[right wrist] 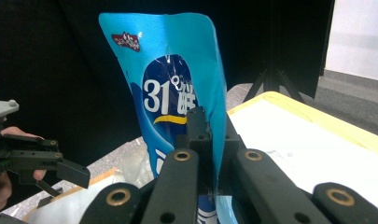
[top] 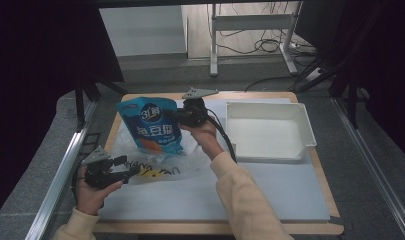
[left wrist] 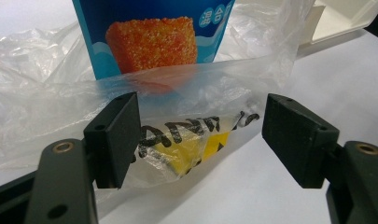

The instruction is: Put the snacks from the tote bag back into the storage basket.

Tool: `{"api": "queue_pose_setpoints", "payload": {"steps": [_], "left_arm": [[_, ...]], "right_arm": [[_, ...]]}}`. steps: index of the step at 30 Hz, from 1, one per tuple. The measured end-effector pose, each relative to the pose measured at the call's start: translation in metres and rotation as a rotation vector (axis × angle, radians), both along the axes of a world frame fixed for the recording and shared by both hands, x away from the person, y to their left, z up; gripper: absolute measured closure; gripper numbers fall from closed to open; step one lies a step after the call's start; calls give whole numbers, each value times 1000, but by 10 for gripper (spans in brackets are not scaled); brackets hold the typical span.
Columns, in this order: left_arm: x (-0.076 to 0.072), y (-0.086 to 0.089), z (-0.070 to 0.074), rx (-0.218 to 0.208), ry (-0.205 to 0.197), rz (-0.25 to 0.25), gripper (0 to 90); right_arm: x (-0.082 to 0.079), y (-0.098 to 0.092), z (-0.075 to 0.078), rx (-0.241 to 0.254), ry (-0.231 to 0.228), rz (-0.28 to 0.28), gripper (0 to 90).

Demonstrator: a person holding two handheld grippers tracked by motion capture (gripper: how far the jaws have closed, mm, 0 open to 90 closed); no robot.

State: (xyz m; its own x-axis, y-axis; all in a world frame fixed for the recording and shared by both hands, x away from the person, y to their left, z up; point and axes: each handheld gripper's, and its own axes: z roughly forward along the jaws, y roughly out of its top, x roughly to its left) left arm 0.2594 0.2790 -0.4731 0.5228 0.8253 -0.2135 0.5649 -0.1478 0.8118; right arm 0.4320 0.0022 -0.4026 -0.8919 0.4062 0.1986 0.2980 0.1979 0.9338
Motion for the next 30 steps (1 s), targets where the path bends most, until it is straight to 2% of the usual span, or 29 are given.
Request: {"api": "queue_pose_setpoints", "payload": {"steps": [11,19,30], "left_arm": [[2,0,-3,3,12,4,288],[2,0,-4,10,14,4,288],[3,-3,-6,29,19,0,287]], "right_arm": [[-9,6,6,16,-29,-9,887],[-17,8,18,19,-57,-1,887],[-25,5,40,63,-87,7,888]]}}
